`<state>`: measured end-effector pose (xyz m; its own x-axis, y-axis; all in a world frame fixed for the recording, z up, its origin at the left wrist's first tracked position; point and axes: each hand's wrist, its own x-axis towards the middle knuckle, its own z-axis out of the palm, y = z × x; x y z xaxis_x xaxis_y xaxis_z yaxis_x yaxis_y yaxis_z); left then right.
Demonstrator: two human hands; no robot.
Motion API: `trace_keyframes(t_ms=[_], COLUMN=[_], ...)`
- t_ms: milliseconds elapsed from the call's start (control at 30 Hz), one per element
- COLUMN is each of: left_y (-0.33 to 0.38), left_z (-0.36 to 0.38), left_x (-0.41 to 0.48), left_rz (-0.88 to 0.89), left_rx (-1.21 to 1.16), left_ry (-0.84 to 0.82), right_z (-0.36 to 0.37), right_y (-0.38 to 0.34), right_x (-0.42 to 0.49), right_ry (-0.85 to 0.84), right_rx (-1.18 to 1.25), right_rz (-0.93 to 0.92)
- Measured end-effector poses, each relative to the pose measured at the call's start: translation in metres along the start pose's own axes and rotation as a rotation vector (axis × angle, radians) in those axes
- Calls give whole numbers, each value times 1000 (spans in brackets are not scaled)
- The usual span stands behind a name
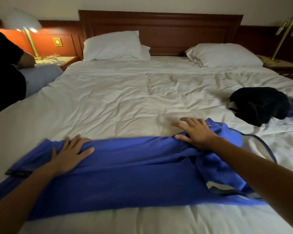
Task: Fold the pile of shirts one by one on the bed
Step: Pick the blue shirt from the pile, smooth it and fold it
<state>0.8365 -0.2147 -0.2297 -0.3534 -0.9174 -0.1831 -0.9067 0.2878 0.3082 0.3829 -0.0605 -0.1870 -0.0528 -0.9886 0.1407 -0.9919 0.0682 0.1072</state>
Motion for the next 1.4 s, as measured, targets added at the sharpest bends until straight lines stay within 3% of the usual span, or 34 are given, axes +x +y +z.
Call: trace_keyframes(t_ms=[133,200,267,367,433,500,567,733,800,867,967,1067,1200,1300,1400], left_y=[2,2,0,-3,-5,-7,-9,-8,-5,-9,-25,-43,-44,-36,-31], left_z=[-5,-9,-11,-13,-12,-12,-14,-13,-13,-17,-28,-39,-43,-46,-47], left_x=[11,15,18,18,20,22,24,26,27,26,11,-11,-37,-52,-63], left_rz=[22,88,222,288,260,234,216,167,123,94,312,533,559,518,513], left_rx=[-38,17,10,-39,17,68,89,167,147,59,-41,-95,51,47,175], left_ry=[303,403,446,455,482,484,477,520,495,463,408,211,146,26,24], right_z=[-7,-11,-10,-2,7,6,0,1,4,5,1,-3,-15,-29,-46], right_y=[30,50,64,68,64,62,67,80,74,70,68,69,64,53,42], right_x=[-16,-16,-16,-18,-14,-5,0,-2,0,-4,-31,-59,-68,-70,-84], right_ry=[286,181,-35,-132,-19,98,134,-99,-52,86,152,128,204,155,107], right_rx=[257,300,290,-1,-210,-235,-268,-431,-299,16,237,182,139,201,241], right_rz=[167,239,292,200,36,-48,13,194,233,262,96,-149,-319,-194,-151])
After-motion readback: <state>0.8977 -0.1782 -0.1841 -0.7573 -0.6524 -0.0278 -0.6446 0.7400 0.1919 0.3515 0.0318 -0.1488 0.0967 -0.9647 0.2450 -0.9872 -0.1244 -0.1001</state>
